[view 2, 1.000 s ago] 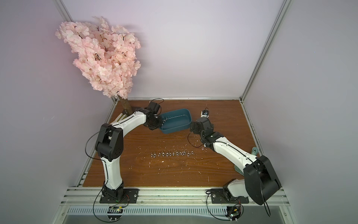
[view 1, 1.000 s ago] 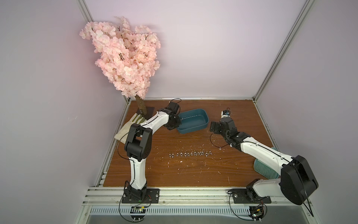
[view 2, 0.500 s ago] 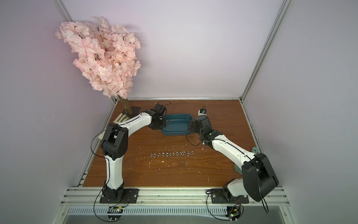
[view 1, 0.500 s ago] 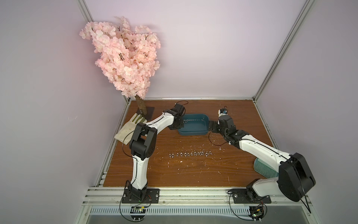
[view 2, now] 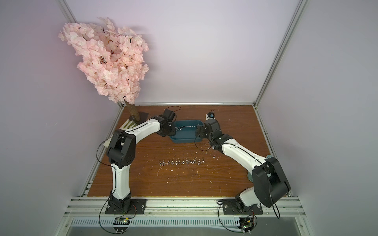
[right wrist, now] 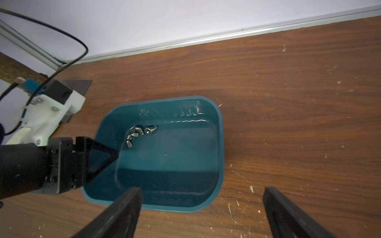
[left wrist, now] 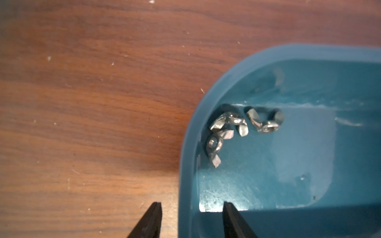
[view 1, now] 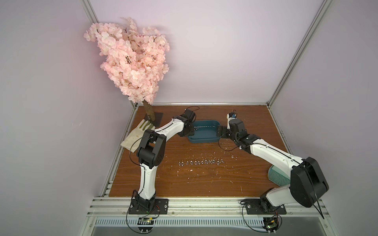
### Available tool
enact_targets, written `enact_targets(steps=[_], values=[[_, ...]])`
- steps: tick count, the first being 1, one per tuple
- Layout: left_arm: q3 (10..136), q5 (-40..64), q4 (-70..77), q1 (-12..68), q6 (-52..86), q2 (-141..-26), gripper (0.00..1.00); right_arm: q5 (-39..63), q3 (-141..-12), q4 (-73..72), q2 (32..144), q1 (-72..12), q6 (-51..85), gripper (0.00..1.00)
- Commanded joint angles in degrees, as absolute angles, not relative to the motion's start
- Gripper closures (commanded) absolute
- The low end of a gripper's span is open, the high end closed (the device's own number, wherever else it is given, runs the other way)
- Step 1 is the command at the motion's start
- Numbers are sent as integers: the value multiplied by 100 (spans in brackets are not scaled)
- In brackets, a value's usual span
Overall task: Take out the wing nut from the storage box
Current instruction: Pick up the wing nut from the storage box.
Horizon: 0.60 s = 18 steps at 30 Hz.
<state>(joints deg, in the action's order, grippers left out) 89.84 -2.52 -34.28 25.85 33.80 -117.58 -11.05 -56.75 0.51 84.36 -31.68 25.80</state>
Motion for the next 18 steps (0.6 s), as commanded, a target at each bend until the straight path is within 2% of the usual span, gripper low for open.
enact_targets(steps=[1,4,7,18], values=[[9063,-360,-3432,2576,3285,-11423,41,-687,-6012,-123,8581,-3160,2413,1],[9181,-309,-3322,2566,3057,-11325,39,-555,-6140,-89,8724,-3172,2390,1],[9178,-193,-3103,2574,2677,-11227,40,-512,-6196,-80,8788,-3173,2382,1],[9254,158,-2363,2663,1310,-11514,63,-683,-6114,-30,8707,-3153,2383,1]])
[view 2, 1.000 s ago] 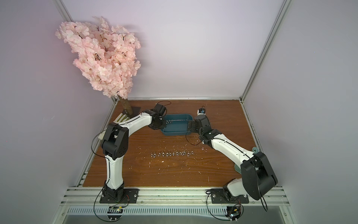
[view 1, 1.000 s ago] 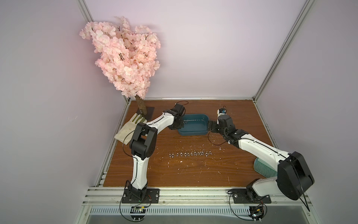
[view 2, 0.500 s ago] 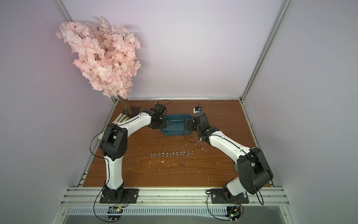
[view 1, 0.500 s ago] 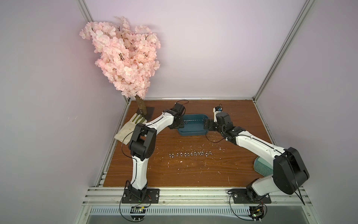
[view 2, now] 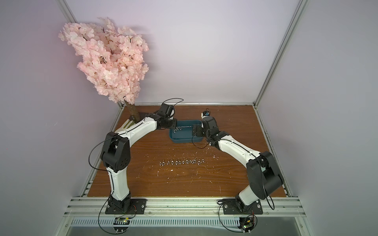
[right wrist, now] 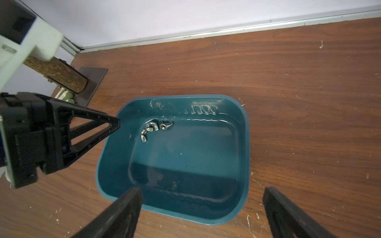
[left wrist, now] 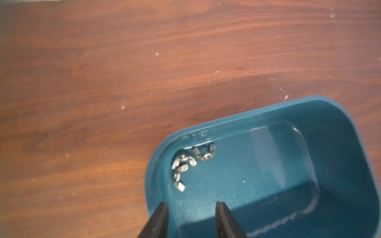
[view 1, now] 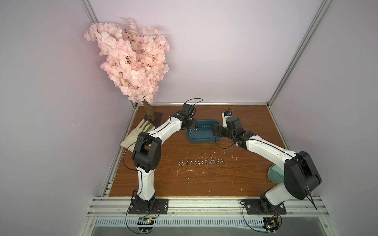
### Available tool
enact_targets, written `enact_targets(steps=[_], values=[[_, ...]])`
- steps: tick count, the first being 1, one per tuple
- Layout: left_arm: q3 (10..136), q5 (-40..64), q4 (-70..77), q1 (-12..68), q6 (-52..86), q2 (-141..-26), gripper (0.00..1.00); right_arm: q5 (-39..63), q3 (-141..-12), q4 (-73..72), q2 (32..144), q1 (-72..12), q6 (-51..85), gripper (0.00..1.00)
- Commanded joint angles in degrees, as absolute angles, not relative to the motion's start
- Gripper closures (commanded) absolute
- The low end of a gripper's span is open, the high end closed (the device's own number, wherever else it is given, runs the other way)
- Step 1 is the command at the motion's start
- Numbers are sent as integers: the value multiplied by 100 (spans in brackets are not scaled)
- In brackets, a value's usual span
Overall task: Take out the wing nut from the storage box
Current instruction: Pick up the wing nut from the storage box.
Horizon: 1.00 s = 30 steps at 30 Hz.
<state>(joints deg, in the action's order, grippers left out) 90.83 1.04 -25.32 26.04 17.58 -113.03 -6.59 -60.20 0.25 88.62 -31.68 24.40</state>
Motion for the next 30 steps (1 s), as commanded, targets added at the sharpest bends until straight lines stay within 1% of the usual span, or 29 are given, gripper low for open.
enact_targets(steps=[1,5,13,18,23,30], values=[[9358,165,-2399,2660,1340,-11628,64,-702,-6100,-20,8686,-3149,2383,1],[9641,390,-2493,2663,1905,-11927,64,-791,-6073,0,8640,-3152,2383,1],[9940,953,-2838,2663,3836,-12209,65,-945,-5912,-51,8582,-3108,2408,1],[10173,1064,-3117,2663,4872,-12338,63,-955,-5736,-167,8493,-3076,2408,1],[10264,1392,-3105,2663,5727,-12573,64,-949,-5499,-267,8305,-2965,2351,1],[10229,1086,-3108,2672,6286,-12676,64,-930,-5210,-481,8019,-2799,2303,1]])
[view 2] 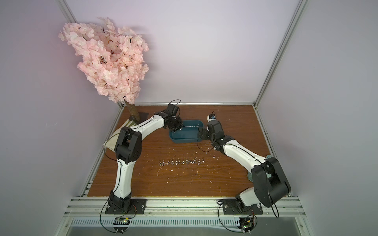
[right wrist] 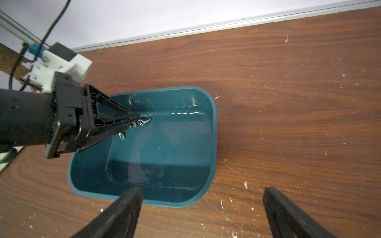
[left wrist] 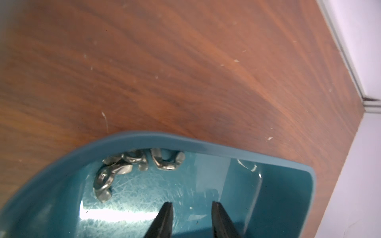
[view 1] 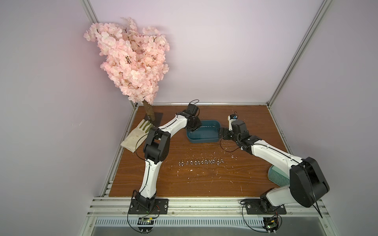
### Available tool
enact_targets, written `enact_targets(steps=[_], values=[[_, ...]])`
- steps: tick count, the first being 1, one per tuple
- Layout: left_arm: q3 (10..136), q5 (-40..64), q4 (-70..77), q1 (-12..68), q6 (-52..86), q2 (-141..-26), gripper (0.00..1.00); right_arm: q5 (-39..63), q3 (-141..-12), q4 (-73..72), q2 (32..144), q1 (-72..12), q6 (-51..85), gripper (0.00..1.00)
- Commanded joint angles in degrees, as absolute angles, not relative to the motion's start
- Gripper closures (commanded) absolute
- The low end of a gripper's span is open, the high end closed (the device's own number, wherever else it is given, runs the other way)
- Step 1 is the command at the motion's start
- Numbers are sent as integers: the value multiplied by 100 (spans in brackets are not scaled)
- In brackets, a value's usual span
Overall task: Take out the wing nut from the storage box
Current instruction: Pick up the wing nut from the storage box.
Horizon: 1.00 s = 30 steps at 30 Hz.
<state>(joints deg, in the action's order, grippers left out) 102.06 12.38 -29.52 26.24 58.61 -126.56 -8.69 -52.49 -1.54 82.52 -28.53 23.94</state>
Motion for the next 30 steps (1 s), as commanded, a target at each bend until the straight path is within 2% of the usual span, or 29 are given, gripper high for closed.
enact_targets(steps=[1,12,30], values=[[10260,1076,-3105,2669,6335,-12710,64,-912,-5177,-504,7992,-2783,2310,1],[10404,1235,-3111,2580,6605,-13117,62,-844,-5087,-590,7974,-2703,2349,1],[10489,825,-3116,2391,6737,-13107,62,-756,-5113,-591,8076,-2654,2401,1]])
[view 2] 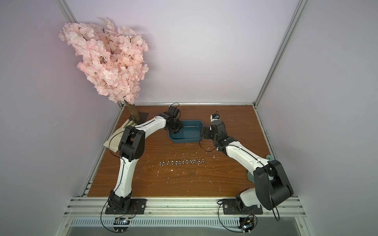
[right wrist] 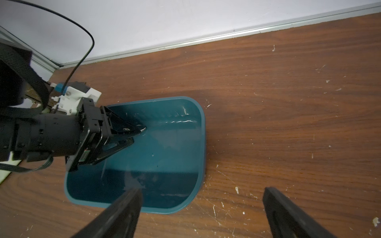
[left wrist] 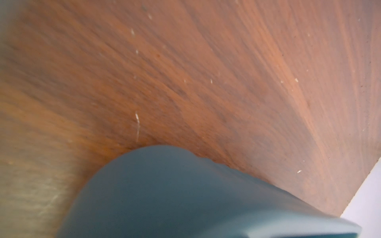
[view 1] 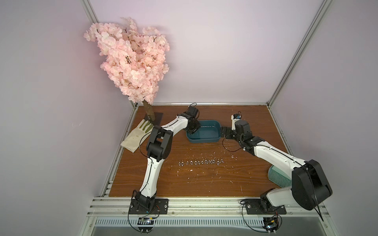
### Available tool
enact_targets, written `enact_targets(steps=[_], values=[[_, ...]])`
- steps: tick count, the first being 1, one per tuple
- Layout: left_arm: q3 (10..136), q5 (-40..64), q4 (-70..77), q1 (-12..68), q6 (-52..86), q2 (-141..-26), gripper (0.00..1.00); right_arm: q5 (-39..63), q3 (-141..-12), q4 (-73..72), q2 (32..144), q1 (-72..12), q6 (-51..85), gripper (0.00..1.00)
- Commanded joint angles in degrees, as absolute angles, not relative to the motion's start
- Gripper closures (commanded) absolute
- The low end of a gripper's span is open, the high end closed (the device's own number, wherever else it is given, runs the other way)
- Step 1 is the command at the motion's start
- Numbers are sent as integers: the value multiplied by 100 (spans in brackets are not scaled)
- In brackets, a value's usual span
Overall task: Take out the wing nut from the storage box
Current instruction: Pick up the wing nut from the storage box.
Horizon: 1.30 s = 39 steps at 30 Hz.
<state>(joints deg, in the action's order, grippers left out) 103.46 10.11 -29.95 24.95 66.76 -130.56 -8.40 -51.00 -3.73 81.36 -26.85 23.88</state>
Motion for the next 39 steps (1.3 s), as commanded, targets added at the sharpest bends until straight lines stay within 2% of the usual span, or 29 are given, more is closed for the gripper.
enact_targets(steps=[1,8,18,39], values=[[10507,778,-3107,2390,6733,-13096,62,-749,-5123,-592,8085,-2646,2402,1],[10527,986,-3112,2363,6734,-13279,62,-680,-5157,-595,8165,-2619,2426,1],[10417,1038,-3119,2355,6704,-13264,81,-652,-5164,-572,8203,-2591,2461,1],[10302,976,-3026,2441,5972,-12795,94,-486,-5144,-624,8209,-2592,2549,1]])
